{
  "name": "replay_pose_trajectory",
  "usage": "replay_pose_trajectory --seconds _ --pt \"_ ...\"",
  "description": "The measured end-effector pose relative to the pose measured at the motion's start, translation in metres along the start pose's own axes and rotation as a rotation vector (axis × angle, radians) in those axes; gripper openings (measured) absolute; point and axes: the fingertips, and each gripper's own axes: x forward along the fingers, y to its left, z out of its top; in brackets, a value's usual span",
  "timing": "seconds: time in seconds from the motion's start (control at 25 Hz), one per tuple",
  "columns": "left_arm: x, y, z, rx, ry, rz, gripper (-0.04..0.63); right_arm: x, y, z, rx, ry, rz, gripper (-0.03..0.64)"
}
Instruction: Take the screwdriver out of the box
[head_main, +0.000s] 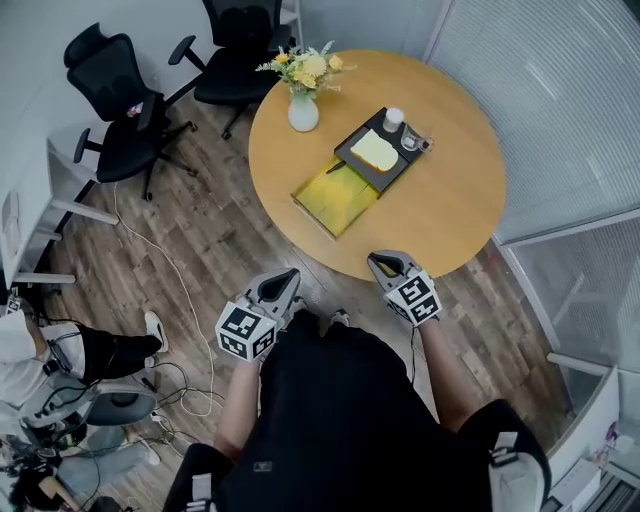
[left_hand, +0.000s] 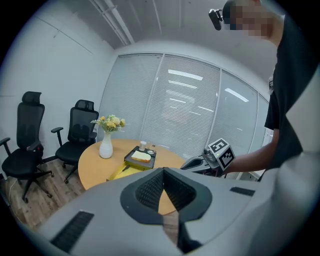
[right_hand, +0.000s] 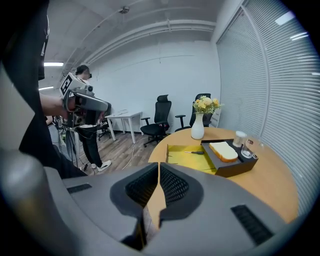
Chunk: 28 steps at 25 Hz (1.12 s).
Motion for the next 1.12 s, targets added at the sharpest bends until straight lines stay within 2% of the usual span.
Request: replay_pose_trajectory --seconds 0.24,0.48,0.68,0.84,1.0,1.12 --pt "0.025 0.017 0.013 0.008 0.009 -0.058 0.006 0.012 -0.015 0.005 0.023 0.014 -0.027 0.008" --pt "0.050 0.055 0.033 0.022 0.013 -0.128 0.006 0.040 -0.030 0.011 0.050 0.062 -0.058 0.008" --pt "0.069 0.090 0.061 0.040 -0.009 -0.186 0.006 0.078 -0.043 0.027 -0.012 0.129 -0.063 0.008" --pt "0.076 0.115 0.062 0.038 0.006 -0.238 0.006 0.114 -0.046 0.040 -0.031 0.155 -0.045 0.008" --pt "0.085 0.143 0.059 0.064 0.052 -0.280 0.006 0.144 -0.063 0.050 -0.099 0.228 -0.116 0.009" --pt "0.087 0.156 0.062 0.060 0.057 -0.287 0.006 0.156 -0.071 0.058 -0.136 0.238 -0.149 0.009"
